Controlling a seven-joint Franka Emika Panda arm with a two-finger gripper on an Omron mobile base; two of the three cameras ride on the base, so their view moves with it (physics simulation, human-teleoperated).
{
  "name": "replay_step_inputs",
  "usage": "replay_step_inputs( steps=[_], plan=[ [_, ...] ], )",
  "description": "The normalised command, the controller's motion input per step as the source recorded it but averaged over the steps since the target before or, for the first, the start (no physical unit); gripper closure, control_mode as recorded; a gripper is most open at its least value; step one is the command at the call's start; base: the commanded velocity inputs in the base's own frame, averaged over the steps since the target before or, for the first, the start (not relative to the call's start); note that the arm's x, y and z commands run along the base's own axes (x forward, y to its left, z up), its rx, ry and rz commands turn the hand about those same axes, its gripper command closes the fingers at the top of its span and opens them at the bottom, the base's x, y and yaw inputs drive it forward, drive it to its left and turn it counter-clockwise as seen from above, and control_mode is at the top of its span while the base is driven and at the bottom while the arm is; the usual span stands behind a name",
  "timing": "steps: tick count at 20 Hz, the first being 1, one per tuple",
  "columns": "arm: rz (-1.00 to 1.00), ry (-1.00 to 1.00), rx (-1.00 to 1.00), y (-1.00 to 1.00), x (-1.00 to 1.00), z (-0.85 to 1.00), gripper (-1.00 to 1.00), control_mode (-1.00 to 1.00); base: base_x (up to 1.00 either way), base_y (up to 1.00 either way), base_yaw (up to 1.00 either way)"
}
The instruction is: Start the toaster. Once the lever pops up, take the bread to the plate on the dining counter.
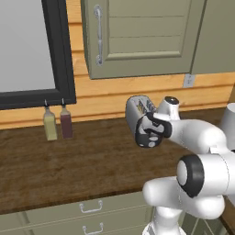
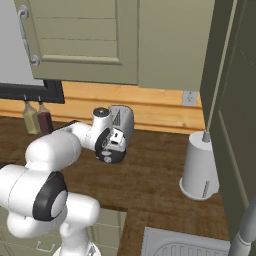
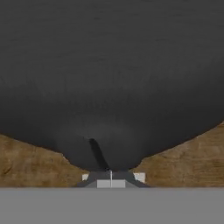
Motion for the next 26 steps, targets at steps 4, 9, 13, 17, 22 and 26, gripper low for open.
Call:
replay_step_inputs(
  steps=[4, 9, 13, 17, 22, 26],
  plan=[
    [0.00, -0.04, 0.00, 0.00, -0.84, 0.65, 1.00, -1.00, 0.00, 0.00, 0.00],
    [-0.04, -0.10, 0.00, 0.14, -0.42, 0.79, 1.00, -1.00, 0.00, 0.00, 0.00],
    [-0.02, -0.22, -0.02, 0.29, -0.07, 0.82, 1.00, -1.00, 0.00, 0.00, 0.00],
    [0.00, -0.25, -0.05, 0.16, -0.08, 0.69, 1.00, -1.00, 0.00, 0.00, 0.00],
    [0.00, -0.15, -0.10, 0.01, 0.00, 0.36, 1.00, -1.00, 0.00, 0.00, 0.00],
    [0.00, -0.09, -0.11, 0.00, 0.01, 0.23, 1.00, -1.00, 0.00, 0.00, 0.00]
  ],
)
